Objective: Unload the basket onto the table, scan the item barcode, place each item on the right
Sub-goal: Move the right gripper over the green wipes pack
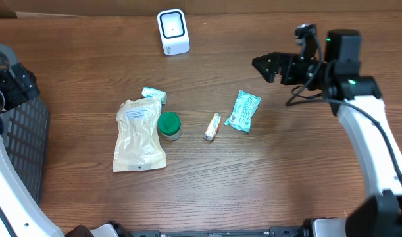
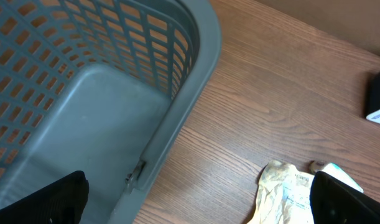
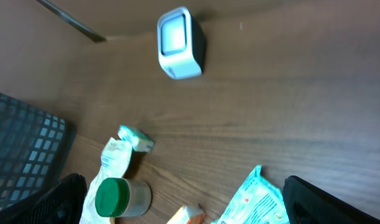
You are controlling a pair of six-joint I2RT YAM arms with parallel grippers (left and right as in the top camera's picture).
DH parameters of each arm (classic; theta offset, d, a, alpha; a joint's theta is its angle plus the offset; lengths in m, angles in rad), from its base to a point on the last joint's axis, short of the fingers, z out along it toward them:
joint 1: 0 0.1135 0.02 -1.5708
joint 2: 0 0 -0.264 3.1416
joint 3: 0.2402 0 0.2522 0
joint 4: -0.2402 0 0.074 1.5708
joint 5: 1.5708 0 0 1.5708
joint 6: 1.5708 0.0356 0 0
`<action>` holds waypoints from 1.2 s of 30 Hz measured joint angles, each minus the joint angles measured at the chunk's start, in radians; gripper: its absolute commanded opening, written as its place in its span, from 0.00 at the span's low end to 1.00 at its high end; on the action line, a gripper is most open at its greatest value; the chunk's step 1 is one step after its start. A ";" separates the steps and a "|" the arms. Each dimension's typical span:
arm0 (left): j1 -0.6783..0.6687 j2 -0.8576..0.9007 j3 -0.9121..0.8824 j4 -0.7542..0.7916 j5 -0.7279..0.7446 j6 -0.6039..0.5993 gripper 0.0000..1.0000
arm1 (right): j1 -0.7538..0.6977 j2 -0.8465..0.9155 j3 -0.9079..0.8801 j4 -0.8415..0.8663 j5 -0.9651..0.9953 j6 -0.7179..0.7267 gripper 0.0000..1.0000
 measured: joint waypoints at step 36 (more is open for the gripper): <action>0.000 0.000 0.000 -0.001 0.000 0.000 1.00 | 0.374 0.506 0.223 -0.064 0.491 0.185 0.43</action>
